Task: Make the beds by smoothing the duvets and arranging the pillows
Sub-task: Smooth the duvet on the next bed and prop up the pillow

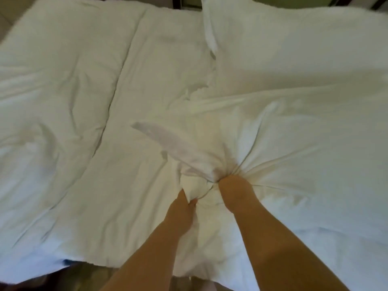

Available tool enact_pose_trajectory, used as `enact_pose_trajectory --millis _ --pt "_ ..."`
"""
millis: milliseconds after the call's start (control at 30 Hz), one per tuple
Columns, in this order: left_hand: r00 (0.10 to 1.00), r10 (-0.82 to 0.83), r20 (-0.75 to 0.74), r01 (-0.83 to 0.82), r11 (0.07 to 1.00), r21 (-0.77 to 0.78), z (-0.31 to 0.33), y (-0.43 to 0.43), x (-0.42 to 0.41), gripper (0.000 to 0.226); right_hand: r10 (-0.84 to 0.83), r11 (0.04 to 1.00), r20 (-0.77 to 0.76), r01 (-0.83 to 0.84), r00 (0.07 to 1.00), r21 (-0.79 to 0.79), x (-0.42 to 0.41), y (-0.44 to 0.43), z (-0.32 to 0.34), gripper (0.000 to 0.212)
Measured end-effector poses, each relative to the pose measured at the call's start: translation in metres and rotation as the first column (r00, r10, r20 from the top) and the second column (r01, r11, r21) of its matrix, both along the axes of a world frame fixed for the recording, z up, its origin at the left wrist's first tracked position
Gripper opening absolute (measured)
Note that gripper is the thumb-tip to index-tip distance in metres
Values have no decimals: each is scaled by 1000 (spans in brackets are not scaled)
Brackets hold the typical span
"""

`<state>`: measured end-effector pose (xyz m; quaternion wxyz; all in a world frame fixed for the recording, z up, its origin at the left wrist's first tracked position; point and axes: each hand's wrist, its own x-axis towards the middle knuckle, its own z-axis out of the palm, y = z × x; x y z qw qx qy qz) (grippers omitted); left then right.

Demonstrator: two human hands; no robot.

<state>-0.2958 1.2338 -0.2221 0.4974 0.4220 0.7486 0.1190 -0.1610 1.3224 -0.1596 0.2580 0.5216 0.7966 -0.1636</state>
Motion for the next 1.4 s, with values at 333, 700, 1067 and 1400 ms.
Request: enact_pose_trajectory --millis 333,700,1067,1400 --pt "944 329 -23 -329 944 -35 50 -195 -56 38 308 949 10 -308 951 61 -76 -181 55 30" --pt "710 669 -219 -679 733 36 127 -366 -196 30 739 648 24 -720 673 249 -223 -319 120 28" --pt "611 765 -205 -790 603 -107 89 -337 -206 32 861 486 121 -869 494 95 -276 -264 86 31" --pt "430 880 202 -697 466 -546 -6 -204 -115 87 972 228 128 -929 198 -290 -289 -151 -23 84"
